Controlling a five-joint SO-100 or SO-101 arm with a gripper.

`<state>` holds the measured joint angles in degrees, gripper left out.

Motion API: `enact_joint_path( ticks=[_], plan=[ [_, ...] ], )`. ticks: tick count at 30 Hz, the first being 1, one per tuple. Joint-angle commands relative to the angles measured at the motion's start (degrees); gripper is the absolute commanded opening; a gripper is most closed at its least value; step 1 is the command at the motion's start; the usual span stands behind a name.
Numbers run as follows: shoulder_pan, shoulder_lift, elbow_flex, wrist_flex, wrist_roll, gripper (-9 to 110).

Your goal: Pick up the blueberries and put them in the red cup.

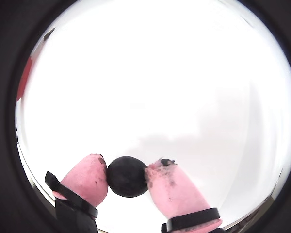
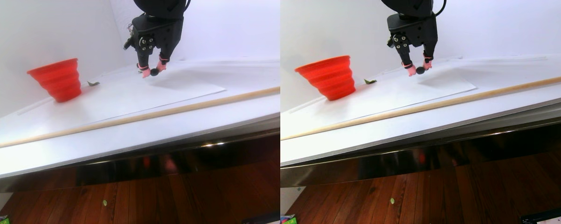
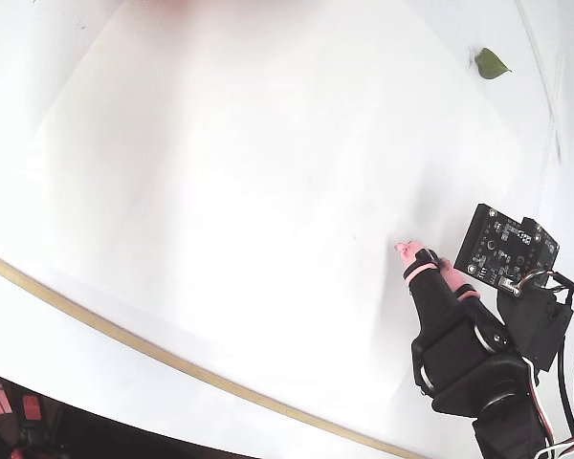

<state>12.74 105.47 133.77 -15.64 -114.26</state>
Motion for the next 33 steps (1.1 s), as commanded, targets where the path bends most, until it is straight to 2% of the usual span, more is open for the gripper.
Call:
enact_joint_path(
  ticks=[1,33],
  plan=[
    [-2.5,6.9,-0.2,0.8,0.8,15],
    [-16.1,11.7,-3.3,5.2,2.8,15]
  ],
)
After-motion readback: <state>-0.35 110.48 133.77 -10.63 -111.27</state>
